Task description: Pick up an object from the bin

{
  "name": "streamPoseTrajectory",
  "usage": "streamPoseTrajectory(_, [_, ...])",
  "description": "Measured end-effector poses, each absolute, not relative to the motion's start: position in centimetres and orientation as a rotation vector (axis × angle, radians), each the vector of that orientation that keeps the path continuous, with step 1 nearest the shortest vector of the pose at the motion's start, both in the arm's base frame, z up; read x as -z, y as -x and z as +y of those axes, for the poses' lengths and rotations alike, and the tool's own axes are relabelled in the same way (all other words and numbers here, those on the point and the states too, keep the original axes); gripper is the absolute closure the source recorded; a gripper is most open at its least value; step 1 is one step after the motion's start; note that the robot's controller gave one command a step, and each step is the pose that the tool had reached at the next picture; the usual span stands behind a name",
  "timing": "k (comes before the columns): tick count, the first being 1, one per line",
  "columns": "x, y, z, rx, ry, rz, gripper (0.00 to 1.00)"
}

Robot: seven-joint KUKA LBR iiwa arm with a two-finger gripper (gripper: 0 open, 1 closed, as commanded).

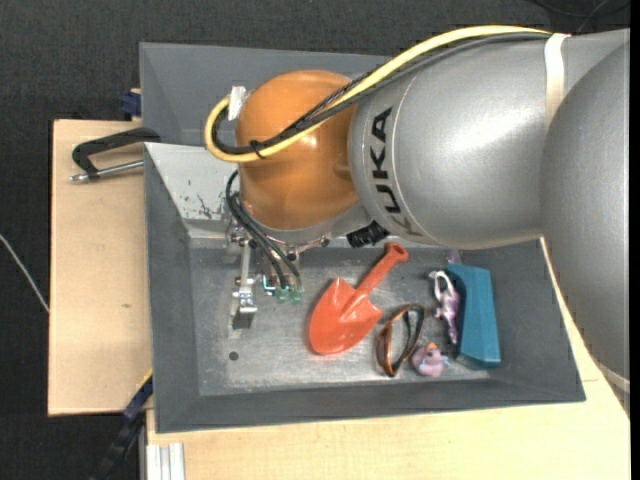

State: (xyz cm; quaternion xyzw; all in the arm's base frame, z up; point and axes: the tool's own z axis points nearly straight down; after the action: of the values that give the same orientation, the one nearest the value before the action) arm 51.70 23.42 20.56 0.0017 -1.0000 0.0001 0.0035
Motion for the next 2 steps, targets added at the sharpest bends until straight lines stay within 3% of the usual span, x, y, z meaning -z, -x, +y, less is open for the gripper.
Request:
streamPoseTrajectory(1, [-21.0, -51.9, 23.3, 0.003, -0.001, -3.143, 0.00])
streamPoseTrajectory(2, [-18.5, -49.4, 23.3, 0.002, 0.034, -3.141, 0.00])
